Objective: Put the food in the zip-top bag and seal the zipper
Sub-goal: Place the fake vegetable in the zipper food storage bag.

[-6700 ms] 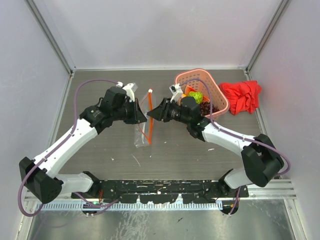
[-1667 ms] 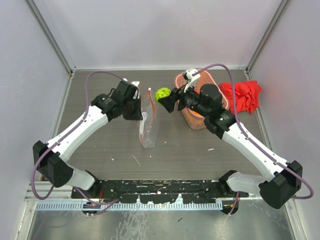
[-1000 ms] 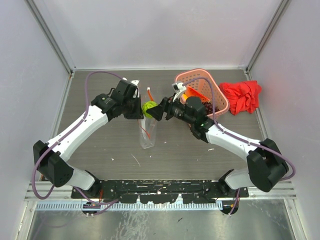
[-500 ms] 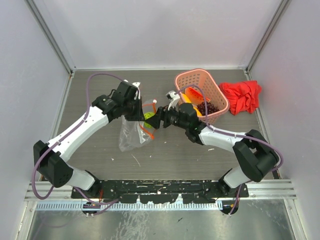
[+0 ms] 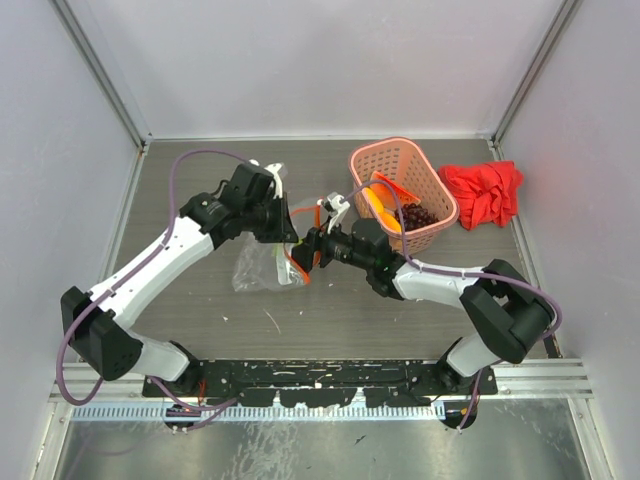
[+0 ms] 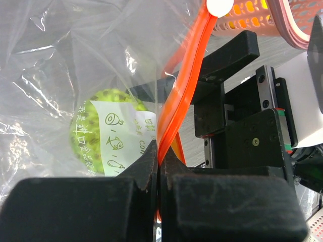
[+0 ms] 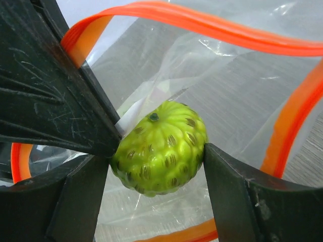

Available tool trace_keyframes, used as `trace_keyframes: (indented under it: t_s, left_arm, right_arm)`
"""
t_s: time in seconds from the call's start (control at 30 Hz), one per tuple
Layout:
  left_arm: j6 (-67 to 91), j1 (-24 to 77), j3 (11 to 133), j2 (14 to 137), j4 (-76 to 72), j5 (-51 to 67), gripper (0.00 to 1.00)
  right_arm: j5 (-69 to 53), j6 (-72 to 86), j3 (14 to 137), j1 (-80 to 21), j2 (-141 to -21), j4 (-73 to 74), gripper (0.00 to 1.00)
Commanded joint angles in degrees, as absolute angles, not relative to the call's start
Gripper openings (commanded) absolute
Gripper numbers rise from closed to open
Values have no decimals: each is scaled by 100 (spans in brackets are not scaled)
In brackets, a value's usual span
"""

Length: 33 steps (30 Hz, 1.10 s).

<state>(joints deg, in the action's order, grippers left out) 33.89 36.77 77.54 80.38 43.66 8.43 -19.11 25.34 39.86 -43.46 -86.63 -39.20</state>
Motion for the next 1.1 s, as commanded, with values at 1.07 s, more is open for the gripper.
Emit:
trace_keyframes:
  t_s: [1.07]
  left_arm:
    - [1504,3709,7326,6528,3684,-600,0]
  right_arm:
    - [-136,814,6397,-4327,-6351,1000,100]
